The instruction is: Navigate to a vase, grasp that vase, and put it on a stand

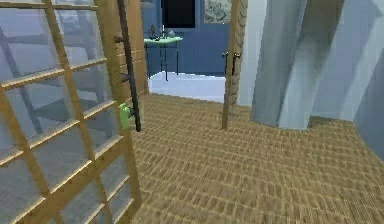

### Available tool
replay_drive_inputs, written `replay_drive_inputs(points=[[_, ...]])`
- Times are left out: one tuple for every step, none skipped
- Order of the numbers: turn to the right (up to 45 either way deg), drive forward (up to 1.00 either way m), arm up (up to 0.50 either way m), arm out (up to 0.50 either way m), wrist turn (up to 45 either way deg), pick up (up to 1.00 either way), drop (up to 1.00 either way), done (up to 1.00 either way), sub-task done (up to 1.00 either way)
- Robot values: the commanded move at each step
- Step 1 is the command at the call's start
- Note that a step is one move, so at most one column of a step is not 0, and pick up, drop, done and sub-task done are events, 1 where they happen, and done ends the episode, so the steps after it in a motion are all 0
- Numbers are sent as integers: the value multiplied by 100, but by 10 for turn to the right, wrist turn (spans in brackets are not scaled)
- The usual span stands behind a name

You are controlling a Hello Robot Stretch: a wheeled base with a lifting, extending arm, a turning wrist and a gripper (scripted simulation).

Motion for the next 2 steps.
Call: replay_drive_inputs(points=[[0,100,0,0,0,0,0,0,0],[0,100,0,0,0,0,0,0,0]])
